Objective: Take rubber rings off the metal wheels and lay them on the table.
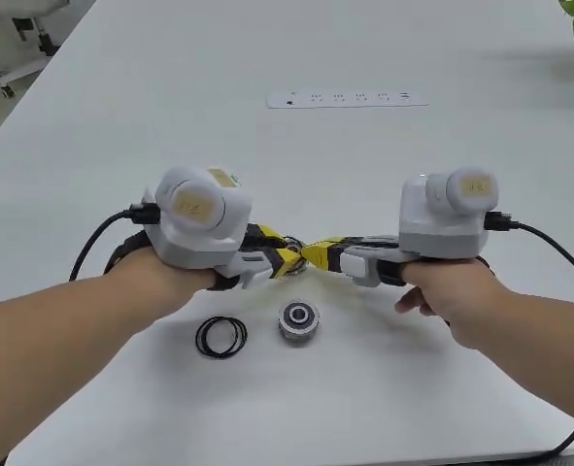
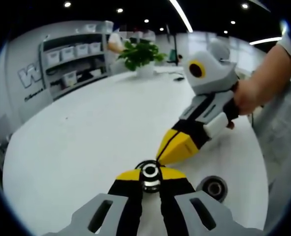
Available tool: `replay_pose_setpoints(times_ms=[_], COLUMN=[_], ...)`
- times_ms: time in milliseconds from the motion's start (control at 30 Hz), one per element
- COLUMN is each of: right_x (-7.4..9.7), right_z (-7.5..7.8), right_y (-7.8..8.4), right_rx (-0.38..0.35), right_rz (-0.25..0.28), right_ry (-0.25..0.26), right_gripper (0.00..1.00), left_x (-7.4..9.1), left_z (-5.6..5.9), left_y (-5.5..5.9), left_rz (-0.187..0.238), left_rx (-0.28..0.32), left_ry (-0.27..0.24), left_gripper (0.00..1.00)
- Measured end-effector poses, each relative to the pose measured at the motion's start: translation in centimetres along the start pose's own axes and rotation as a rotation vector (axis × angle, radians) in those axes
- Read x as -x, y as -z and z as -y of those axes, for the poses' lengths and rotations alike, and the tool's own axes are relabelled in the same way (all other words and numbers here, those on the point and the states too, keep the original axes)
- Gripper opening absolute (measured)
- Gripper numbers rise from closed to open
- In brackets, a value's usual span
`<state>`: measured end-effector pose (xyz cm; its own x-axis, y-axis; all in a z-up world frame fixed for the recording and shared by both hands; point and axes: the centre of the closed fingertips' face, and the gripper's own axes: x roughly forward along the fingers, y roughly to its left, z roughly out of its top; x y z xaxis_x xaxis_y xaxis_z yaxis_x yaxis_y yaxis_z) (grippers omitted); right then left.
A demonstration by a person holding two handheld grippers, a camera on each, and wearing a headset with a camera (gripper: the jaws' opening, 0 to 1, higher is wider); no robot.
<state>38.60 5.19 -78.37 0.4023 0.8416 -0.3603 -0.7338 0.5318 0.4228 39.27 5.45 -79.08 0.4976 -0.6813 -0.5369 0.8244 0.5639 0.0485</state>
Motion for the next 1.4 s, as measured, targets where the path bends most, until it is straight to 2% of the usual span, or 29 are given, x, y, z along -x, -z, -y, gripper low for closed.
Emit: replay_pose_setpoints(times_ms=[167,333,433,733,1133,1233,1400], right_x=[0.0,0.0,0.0,0.2,0.4,0.4,0.2], right_z=[0.2,-0.1,-0.2,-1.1,-2.4,-2.7,-3.5], right_y=[0.1,0.0,-0.2,-1.3,-2.2,-2.4,-2.6], right_rx=[-0.010,-0.017,-0.027,-0.045,-0.058,-0.059,-0.059], right_rz=[0.001,0.002,0.011,0.038,0.055,0.057,0.057], right_ry=[0.001,-0.007,-0.011,-0.033,-0.065,-0.074,-0.089], right_gripper=[0.00,0.00,0.00,0.00,0.00,0.00,0.00], left_x=[0.0,0.4,0.8,2.7,5.6,6.2,7.3], left_z=[0.0,0.1,0.0,0.5,1.3,1.3,1.3], left_y=[-0.1,-0.1,-0.3,-1.6,-2.5,-2.4,-1.9], left_rz=[0.004,0.004,0.018,0.072,0.138,0.147,0.153], left_rx=[-0.002,-0.044,-0.032,-0.041,-0.033,-0.019,-0.015], left_ry=[0.001,0.019,0.031,0.070,0.090,0.095,0.091], left_gripper=[0.13,0.15,0.16,0.20,0.33,0.39,0.42])
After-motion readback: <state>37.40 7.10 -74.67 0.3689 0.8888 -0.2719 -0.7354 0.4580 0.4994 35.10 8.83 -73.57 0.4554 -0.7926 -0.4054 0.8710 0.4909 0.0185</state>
